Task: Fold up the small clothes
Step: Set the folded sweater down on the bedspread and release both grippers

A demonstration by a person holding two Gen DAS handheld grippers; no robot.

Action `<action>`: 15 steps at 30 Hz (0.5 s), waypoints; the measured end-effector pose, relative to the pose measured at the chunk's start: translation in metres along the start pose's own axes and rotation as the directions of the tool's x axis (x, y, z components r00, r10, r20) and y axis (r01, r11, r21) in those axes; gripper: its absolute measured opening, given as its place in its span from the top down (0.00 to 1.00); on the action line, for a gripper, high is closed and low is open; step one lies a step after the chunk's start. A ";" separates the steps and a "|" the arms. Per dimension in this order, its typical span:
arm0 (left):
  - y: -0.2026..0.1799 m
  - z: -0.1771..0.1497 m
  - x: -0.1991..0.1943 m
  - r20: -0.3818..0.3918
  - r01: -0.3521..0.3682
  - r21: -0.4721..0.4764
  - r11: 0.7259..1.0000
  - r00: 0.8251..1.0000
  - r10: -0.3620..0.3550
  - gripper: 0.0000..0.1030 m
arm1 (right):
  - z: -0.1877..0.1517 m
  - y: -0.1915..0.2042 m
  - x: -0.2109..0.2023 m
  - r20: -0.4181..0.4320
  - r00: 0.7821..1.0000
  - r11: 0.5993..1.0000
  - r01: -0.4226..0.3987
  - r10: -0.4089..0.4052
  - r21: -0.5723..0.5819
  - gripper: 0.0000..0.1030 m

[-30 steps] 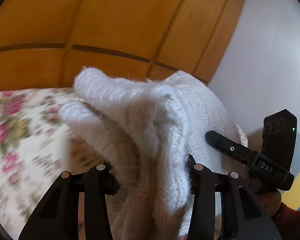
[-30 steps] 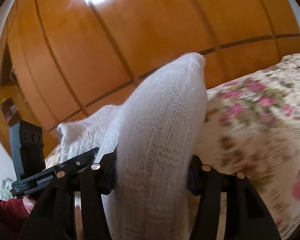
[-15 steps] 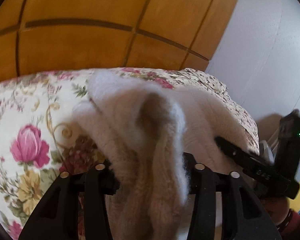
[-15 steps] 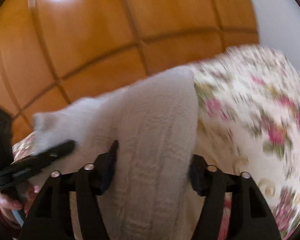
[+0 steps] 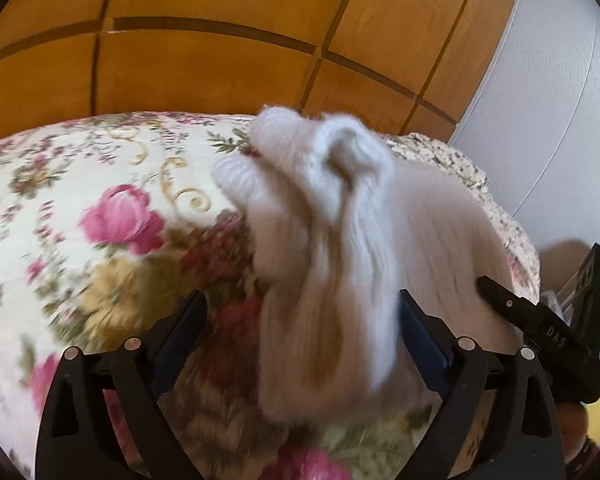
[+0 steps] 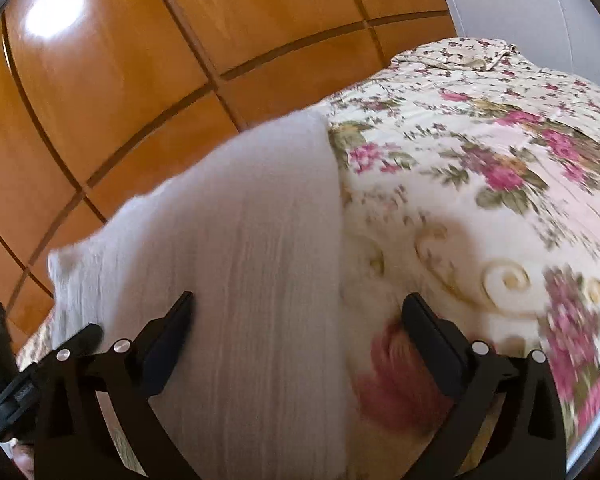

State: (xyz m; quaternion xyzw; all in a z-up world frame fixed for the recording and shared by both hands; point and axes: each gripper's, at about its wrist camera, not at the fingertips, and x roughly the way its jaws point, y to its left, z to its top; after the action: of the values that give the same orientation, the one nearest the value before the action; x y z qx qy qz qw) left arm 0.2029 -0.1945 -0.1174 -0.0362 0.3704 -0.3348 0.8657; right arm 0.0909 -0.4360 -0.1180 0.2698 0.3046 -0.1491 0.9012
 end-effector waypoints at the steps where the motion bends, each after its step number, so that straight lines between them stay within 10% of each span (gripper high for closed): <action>1: 0.001 -0.004 -0.005 0.000 -0.008 -0.004 1.000 1.000 0.008 0.10 | -0.003 0.000 -0.003 -0.001 1.000 1.000 0.009 -0.009 0.001 0.02; 15: -0.023 -0.042 -0.082 0.102 -0.150 0.114 0.982 0.985 0.139 0.04 | -0.039 0.038 -0.091 -0.001 0.995 0.992 0.099 -0.099 -0.078 0.02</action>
State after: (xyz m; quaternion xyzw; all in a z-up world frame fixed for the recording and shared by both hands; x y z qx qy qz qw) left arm 0.1210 -0.1548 -0.0902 0.0281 0.3102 -0.2908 0.9047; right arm 0.0187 -0.3730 -0.0719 0.2194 0.3252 -0.1809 0.9019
